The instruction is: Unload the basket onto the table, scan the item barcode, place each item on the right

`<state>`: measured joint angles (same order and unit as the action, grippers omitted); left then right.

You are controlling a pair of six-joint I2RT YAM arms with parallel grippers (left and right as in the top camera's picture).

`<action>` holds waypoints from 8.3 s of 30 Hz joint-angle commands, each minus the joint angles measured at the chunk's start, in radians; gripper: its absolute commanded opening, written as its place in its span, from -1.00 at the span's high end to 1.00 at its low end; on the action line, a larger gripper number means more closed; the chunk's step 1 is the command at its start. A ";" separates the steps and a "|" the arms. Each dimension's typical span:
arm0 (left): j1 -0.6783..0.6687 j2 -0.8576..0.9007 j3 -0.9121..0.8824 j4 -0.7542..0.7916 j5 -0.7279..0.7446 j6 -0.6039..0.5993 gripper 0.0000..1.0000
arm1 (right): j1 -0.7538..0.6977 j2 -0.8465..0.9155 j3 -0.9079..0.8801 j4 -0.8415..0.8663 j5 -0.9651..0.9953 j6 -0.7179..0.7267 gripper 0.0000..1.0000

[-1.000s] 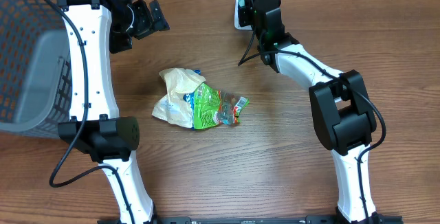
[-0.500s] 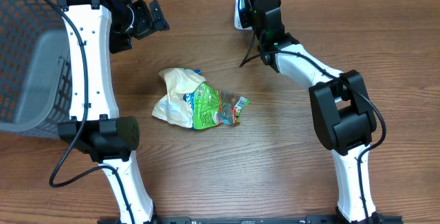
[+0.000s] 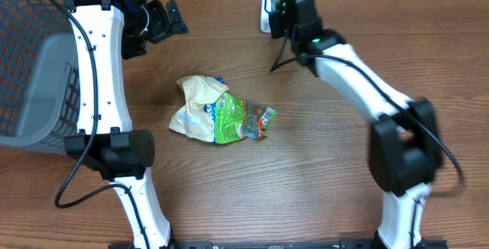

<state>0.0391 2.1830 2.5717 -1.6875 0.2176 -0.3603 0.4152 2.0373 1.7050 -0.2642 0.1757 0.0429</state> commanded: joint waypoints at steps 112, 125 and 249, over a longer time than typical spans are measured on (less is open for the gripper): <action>-0.008 0.005 0.000 -0.002 0.011 0.016 -1.00 | -0.007 -0.124 -0.358 -0.536 -0.095 -0.076 0.04; -0.008 0.005 0.000 -0.002 0.011 0.016 -0.99 | 0.033 -0.122 0.006 -0.818 -0.493 0.530 -0.31; -0.008 0.005 0.000 -0.002 0.011 0.016 -1.00 | -0.294 -0.513 -0.537 -0.393 -0.784 -0.261 0.92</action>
<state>0.0391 2.1830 2.5721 -1.6875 0.2180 -0.3603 0.1139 1.5932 1.1355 -0.6643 -0.5648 -0.0715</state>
